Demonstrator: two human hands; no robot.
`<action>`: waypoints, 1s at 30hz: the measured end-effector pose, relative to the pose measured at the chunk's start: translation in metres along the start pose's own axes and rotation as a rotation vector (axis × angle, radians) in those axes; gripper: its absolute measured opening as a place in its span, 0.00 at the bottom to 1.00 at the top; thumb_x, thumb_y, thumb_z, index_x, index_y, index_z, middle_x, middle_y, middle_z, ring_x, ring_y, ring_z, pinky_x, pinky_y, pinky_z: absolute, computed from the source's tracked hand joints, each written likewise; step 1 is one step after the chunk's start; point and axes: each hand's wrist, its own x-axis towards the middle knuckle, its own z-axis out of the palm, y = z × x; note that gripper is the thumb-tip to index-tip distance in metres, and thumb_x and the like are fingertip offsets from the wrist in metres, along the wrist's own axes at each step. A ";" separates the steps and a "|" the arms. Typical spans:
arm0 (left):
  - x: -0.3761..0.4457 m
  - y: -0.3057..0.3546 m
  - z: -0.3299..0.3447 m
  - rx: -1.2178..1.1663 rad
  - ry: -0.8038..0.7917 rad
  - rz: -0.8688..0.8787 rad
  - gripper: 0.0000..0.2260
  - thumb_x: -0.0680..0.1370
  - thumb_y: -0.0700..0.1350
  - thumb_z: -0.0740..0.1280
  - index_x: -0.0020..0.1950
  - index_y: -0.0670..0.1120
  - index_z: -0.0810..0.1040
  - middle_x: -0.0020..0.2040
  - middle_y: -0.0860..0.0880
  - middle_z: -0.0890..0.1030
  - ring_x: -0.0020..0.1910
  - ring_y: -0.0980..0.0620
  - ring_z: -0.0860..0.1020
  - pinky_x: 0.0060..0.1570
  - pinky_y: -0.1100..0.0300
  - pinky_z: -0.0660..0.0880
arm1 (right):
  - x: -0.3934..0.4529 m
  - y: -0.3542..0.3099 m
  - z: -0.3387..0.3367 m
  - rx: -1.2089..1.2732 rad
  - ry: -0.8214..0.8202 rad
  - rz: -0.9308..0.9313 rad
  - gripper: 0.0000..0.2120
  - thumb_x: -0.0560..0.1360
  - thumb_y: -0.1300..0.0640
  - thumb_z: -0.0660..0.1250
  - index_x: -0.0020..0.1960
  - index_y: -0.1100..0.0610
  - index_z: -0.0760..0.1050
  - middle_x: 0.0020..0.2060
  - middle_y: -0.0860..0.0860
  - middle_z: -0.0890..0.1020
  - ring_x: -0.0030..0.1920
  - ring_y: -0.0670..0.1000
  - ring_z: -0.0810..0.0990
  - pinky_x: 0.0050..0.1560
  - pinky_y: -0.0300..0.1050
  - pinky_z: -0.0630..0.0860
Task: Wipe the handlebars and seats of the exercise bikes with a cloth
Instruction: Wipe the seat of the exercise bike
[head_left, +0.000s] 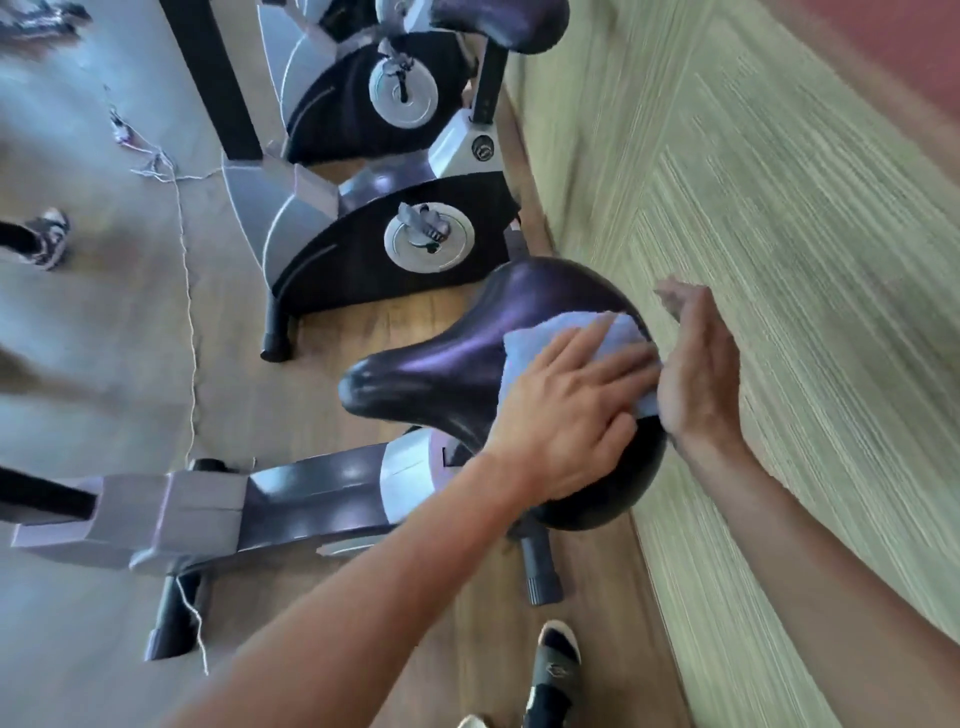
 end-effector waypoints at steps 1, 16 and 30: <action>0.000 -0.005 -0.002 -0.010 -0.026 0.057 0.25 0.79 0.49 0.54 0.75 0.51 0.75 0.75 0.52 0.73 0.79 0.41 0.62 0.77 0.47 0.56 | 0.004 0.001 0.000 0.015 0.002 0.001 0.26 0.81 0.41 0.46 0.64 0.50 0.77 0.59 0.39 0.79 0.66 0.42 0.75 0.69 0.42 0.67; 0.112 -0.039 -0.002 0.189 -0.061 -0.102 0.20 0.84 0.54 0.56 0.66 0.47 0.82 0.68 0.48 0.80 0.74 0.43 0.70 0.74 0.52 0.56 | 0.038 0.018 -0.036 0.088 -0.060 0.050 0.26 0.84 0.42 0.43 0.66 0.50 0.76 0.67 0.44 0.78 0.70 0.41 0.73 0.70 0.39 0.65; 0.084 0.016 -0.001 0.061 -0.163 0.170 0.12 0.80 0.47 0.62 0.42 0.46 0.82 0.45 0.51 0.82 0.59 0.44 0.76 0.70 0.51 0.66 | 0.072 0.028 -0.048 0.152 -0.010 0.094 0.31 0.80 0.38 0.44 0.64 0.52 0.77 0.65 0.43 0.79 0.69 0.42 0.74 0.70 0.40 0.67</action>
